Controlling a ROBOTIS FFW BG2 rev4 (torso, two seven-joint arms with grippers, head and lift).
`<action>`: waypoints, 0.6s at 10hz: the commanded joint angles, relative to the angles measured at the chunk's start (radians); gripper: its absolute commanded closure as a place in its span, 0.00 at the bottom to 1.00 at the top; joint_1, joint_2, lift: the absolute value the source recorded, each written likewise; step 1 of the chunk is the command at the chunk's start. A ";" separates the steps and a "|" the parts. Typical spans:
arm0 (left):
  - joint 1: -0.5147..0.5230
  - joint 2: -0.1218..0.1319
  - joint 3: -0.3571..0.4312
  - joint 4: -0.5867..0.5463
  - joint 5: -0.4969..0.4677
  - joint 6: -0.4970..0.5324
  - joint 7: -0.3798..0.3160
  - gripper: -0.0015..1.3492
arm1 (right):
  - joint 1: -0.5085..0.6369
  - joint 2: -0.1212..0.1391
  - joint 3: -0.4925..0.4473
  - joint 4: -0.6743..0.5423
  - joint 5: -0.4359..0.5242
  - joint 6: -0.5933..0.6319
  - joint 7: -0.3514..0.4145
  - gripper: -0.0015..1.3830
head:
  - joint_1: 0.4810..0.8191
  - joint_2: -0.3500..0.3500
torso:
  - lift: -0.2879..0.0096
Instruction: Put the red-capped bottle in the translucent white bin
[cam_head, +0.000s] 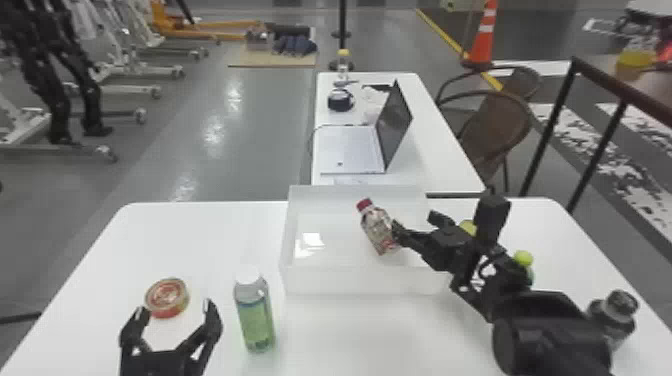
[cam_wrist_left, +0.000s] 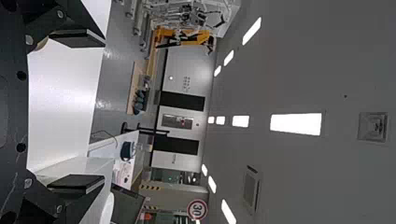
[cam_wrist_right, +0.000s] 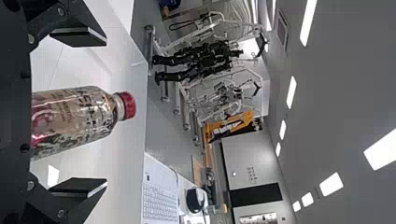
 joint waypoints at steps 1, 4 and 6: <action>0.001 -0.003 0.000 0.000 0.000 -0.002 0.000 0.19 | 0.002 0.000 0.000 0.000 -0.001 0.000 0.000 0.17 | 0.20 0.50 | 0.63; 0.002 -0.003 0.003 0.001 0.000 -0.007 0.000 0.19 | 0.045 -0.003 -0.009 -0.069 0.012 -0.017 0.000 0.17 | 0.20 0.50 | 0.63; 0.005 -0.003 0.005 0.000 -0.001 -0.013 0.000 0.19 | 0.235 -0.017 -0.115 -0.370 0.121 0.037 -0.066 0.17 | 0.20 0.50 | 0.63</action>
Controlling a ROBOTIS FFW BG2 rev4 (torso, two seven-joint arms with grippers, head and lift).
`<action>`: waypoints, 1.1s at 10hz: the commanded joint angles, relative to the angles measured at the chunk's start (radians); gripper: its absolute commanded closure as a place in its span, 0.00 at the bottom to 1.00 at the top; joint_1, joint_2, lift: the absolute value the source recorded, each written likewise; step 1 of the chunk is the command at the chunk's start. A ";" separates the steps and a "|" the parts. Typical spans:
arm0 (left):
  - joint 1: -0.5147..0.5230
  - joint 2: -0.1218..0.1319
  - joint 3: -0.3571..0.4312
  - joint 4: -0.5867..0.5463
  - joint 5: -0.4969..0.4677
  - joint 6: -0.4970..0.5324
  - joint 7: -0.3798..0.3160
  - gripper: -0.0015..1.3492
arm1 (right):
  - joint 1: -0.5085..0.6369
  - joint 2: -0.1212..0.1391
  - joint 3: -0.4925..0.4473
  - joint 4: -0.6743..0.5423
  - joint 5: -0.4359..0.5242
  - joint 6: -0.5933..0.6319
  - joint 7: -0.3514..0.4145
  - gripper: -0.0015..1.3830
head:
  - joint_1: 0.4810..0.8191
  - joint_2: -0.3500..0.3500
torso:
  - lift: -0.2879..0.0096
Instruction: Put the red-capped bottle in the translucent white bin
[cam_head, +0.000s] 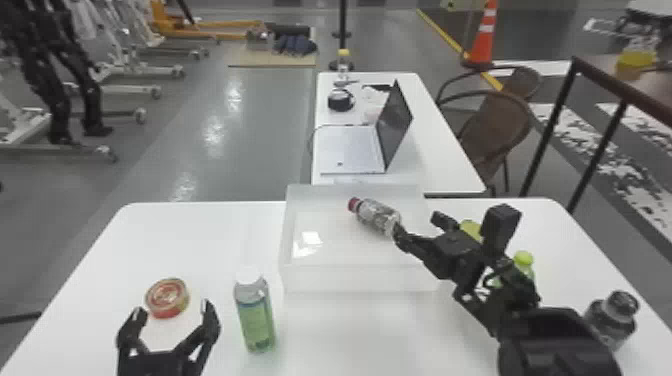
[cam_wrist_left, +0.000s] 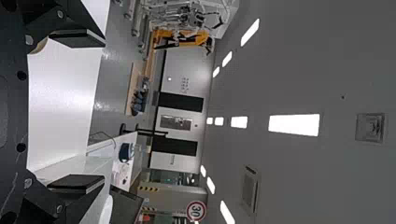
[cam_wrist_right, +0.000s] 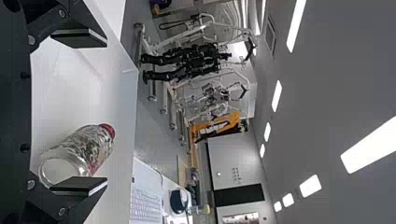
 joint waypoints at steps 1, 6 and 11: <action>0.002 -0.003 0.002 -0.002 -0.004 -0.002 0.000 0.19 | 0.187 -0.026 -0.058 -0.279 0.066 0.047 -0.083 0.17 | 0.20 0.50 | 0.63; 0.012 -0.003 0.001 -0.005 -0.004 -0.002 0.002 0.19 | 0.644 0.060 -0.228 -0.673 0.210 0.056 -0.209 0.17 | 0.20 0.50 | 0.63; 0.029 -0.003 -0.001 -0.031 -0.016 0.038 0.002 0.19 | 0.749 0.094 -0.288 -0.733 0.261 0.045 -0.219 0.17 | 0.20 0.50 | 0.63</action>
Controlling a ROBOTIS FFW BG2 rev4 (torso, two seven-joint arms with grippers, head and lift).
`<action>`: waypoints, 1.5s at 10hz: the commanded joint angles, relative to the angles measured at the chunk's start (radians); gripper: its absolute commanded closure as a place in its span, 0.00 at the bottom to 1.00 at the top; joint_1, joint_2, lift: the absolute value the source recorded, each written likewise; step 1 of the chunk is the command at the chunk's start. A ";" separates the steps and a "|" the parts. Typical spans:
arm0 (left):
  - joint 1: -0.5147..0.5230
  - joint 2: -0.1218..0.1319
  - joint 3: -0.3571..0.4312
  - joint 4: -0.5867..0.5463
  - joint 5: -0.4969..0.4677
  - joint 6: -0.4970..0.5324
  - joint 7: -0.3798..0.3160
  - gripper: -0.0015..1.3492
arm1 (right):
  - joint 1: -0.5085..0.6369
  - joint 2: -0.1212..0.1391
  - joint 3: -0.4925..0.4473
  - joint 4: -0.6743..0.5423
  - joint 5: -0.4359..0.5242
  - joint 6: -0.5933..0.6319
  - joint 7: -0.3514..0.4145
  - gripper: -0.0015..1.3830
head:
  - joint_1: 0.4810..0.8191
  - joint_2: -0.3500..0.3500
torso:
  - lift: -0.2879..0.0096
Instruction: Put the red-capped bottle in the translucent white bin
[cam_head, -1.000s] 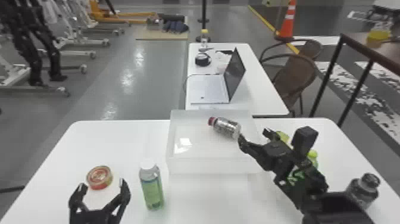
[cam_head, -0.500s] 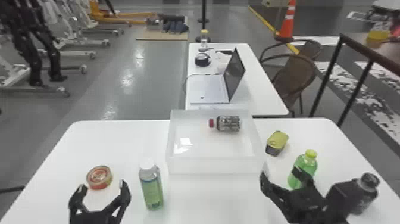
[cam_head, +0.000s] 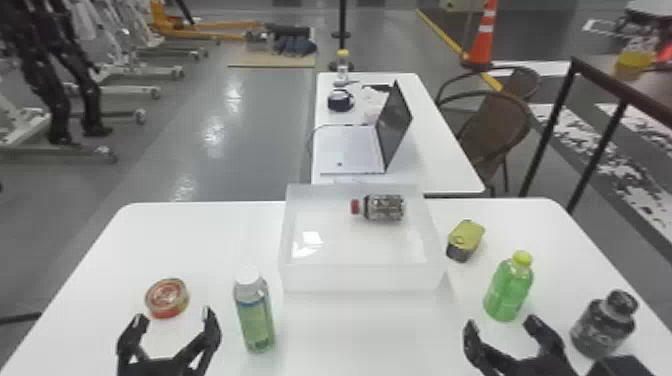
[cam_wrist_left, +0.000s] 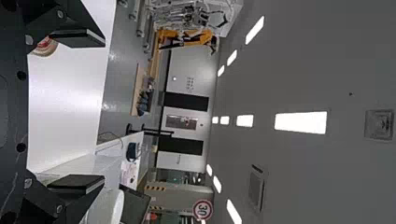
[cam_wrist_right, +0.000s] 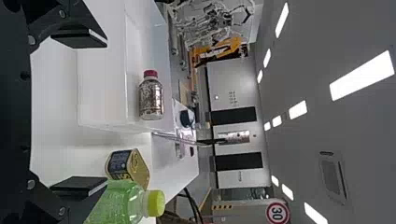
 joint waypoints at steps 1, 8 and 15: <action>0.003 -0.003 -0.002 -0.007 -0.001 0.015 0.001 0.19 | -0.001 0.000 0.000 0.000 0.005 0.000 0.000 0.18 | 0.20 0.50 | 0.63; 0.008 -0.003 0.002 -0.016 -0.001 0.021 0.001 0.19 | -0.006 0.000 0.002 -0.003 0.013 -0.006 0.000 0.18 | 0.20 0.50 | 0.63; 0.000 -0.003 0.002 -0.016 -0.001 0.023 0.001 0.19 | -0.014 0.006 0.002 -0.003 0.022 -0.015 -0.001 0.22 | 0.20 0.50 | 0.63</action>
